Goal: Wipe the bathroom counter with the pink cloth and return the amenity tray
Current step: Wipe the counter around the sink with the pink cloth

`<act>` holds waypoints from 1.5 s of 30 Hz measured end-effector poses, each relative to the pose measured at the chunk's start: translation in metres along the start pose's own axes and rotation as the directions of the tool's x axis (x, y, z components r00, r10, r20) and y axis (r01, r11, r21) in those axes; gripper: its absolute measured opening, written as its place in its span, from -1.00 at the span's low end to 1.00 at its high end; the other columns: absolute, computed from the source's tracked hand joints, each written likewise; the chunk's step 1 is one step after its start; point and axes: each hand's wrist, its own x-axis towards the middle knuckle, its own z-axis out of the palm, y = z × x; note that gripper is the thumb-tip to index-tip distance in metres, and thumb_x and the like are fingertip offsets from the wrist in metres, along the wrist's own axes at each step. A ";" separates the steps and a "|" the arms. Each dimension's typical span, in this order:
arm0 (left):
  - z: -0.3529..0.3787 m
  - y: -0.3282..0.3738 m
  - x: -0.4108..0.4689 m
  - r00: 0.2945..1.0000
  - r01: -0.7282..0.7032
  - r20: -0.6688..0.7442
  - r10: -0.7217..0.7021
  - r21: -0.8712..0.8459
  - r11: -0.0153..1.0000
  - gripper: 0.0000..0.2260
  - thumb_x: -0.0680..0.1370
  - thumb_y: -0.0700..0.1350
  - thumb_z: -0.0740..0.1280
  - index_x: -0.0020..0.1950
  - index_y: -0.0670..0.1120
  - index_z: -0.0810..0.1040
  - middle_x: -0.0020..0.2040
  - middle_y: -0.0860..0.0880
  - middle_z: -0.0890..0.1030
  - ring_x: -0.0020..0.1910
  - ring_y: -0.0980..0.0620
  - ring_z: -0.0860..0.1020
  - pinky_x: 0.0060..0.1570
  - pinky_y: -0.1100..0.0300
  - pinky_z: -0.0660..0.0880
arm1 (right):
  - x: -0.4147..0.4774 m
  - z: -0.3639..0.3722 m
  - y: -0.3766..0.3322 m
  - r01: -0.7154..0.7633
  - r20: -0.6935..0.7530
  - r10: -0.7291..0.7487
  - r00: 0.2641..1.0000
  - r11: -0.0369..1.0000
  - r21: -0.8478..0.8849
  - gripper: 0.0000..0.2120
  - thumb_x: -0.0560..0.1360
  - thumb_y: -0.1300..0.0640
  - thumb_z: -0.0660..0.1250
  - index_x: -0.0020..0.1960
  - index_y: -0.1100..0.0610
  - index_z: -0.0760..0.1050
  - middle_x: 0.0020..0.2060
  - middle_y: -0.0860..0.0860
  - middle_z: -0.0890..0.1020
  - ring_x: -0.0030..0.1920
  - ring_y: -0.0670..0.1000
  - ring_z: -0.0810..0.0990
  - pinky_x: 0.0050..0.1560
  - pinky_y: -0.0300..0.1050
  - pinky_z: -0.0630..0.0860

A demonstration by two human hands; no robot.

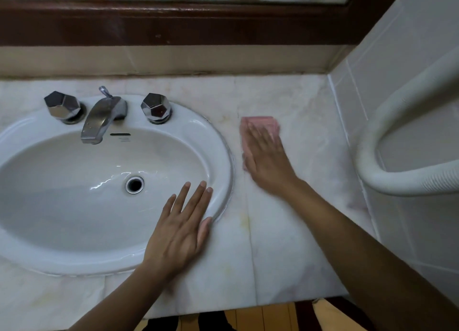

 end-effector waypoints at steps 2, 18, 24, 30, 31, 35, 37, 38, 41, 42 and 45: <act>0.002 -0.001 0.000 1.000 -0.004 -0.007 0.004 0.003 1.000 -0.48 0.70 0.08 0.04 0.66 -0.03 0.18 0.65 0.01 0.22 0.64 -0.12 0.16 0.51 -0.13 0.27 | 0.003 -0.005 0.029 -0.033 -0.049 0.033 0.998 0.999 -0.006 -0.32 0.63 -0.09 -0.07 0.71 0.12 0.04 0.69 0.07 0.14 0.69 0.13 0.10 0.67 0.15 -0.03; -0.006 0.003 -0.002 0.999 0.033 0.010 -0.032 -0.045 0.998 -0.47 0.69 0.11 0.01 0.65 0.00 0.19 0.66 -0.06 0.19 0.65 -0.15 0.13 0.52 -0.14 0.25 | -0.225 0.009 0.057 -0.589 -0.131 0.591 0.796 0.806 0.058 -0.26 0.66 -0.05 0.04 0.72 0.09 -0.23 0.72 0.07 -0.04 0.71 0.05 -0.09 0.69 0.18 -0.08; -0.007 0.007 -0.002 0.999 0.041 0.018 -0.040 -0.039 0.998 -0.46 0.69 0.10 0.01 0.66 -0.03 0.18 0.66 -0.09 0.19 0.64 -0.18 0.14 0.52 -0.16 0.23 | -0.329 0.039 0.019 -0.703 -0.067 0.700 0.711 0.711 -0.029 -0.27 0.64 -0.07 0.02 0.72 0.17 -0.11 0.70 0.14 0.02 0.70 0.14 -0.01 0.64 0.33 0.10; -0.005 0.007 0.000 0.999 0.038 0.013 -0.038 -0.017 0.999 -0.46 0.69 0.09 0.01 0.65 -0.07 0.20 0.65 -0.09 0.21 0.63 -0.19 0.17 0.51 -0.17 0.26 | -0.217 0.012 0.032 -0.425 -0.039 0.424 0.905 0.905 -0.028 -0.31 0.66 -0.06 -0.05 0.72 0.16 -0.11 0.71 0.12 0.00 0.71 0.12 -0.03 0.67 0.28 -0.05; -0.004 0.006 0.000 0.999 0.036 0.011 -0.036 -0.010 0.999 -0.46 0.69 0.09 0.01 0.65 -0.06 0.20 0.65 -0.09 0.21 0.63 -0.19 0.17 0.50 -0.16 0.27 | -0.183 0.005 0.044 -0.418 -0.061 0.415 0.908 0.907 -0.052 -0.31 0.66 -0.06 -0.05 0.72 0.17 -0.09 0.71 0.12 0.02 0.71 0.12 0.00 0.67 0.27 -0.05; -0.002 0.005 -0.001 0.999 0.045 -0.005 -0.045 -0.010 0.999 -0.47 0.69 0.10 0.03 0.65 -0.03 0.20 0.65 -0.10 0.22 0.63 -0.19 0.19 0.50 -0.15 0.28 | -0.059 -0.010 0.058 -0.545 -0.104 0.546 0.832 0.838 0.035 -0.30 0.65 -0.07 0.00 0.72 0.16 -0.07 0.71 0.11 0.04 0.70 0.13 0.01 0.67 0.20 -0.15; -0.001 0.004 -0.002 0.998 0.058 -0.014 -0.058 -0.017 0.998 -0.48 0.69 0.11 0.05 0.65 0.00 0.21 0.65 -0.11 0.22 0.62 -0.20 0.20 0.50 -0.14 0.28 | -0.031 -0.002 0.020 -0.513 -0.065 0.518 0.853 0.854 0.085 -0.30 0.67 -0.07 0.02 0.72 0.14 -0.13 0.72 0.09 -0.02 0.71 0.12 -0.06 0.67 0.22 -0.19; -0.001 0.003 -0.002 0.998 0.059 -0.022 -0.060 -0.022 0.998 -0.48 0.69 0.12 0.06 0.64 0.01 0.22 0.65 -0.12 0.23 0.62 -0.20 0.21 0.49 -0.14 0.28 | -0.031 0.005 -0.006 -0.448 -0.058 0.453 0.890 0.890 0.082 -0.29 0.67 -0.08 0.01 0.72 0.13 -0.13 0.72 0.08 -0.01 0.71 0.13 -0.06 0.67 0.23 -0.18; -0.001 0.001 -0.003 0.998 0.063 -0.025 -0.064 -0.034 0.997 -0.48 0.69 0.13 0.06 0.65 0.04 0.21 0.65 -0.12 0.21 0.61 -0.20 0.21 0.48 -0.12 0.29 | -0.099 0.022 -0.068 -0.180 0.001 0.180 0.984 0.983 0.033 -0.28 0.66 -0.09 0.00 0.72 0.13 -0.15 0.72 0.08 -0.04 0.71 0.13 -0.10 0.67 0.26 -0.09; -0.001 0.000 -0.003 0.998 0.065 -0.022 -0.066 -0.034 0.997 -0.48 0.69 0.14 0.06 0.65 0.05 0.21 0.65 -0.12 0.21 0.61 -0.20 0.21 0.48 -0.12 0.29 | -0.134 0.026 -0.076 -0.090 0.037 0.089 0.995 0.996 0.027 -0.29 0.68 -0.06 0.01 0.72 0.11 -0.20 0.72 0.06 -0.10 0.71 0.10 -0.17 0.68 0.24 -0.12; -0.001 0.001 -0.002 0.998 0.062 -0.016 -0.063 -0.033 0.998 -0.48 0.69 0.13 0.07 0.64 0.03 0.21 0.65 -0.13 0.22 0.61 -0.21 0.22 0.47 -0.12 0.30 | -0.208 0.013 -0.048 0.049 0.114 -0.050 0.992 0.999 0.018 -0.27 0.65 0.14 0.05 0.72 0.06 -0.24 0.72 0.03 -0.15 0.71 0.03 -0.21 0.69 0.22 -0.11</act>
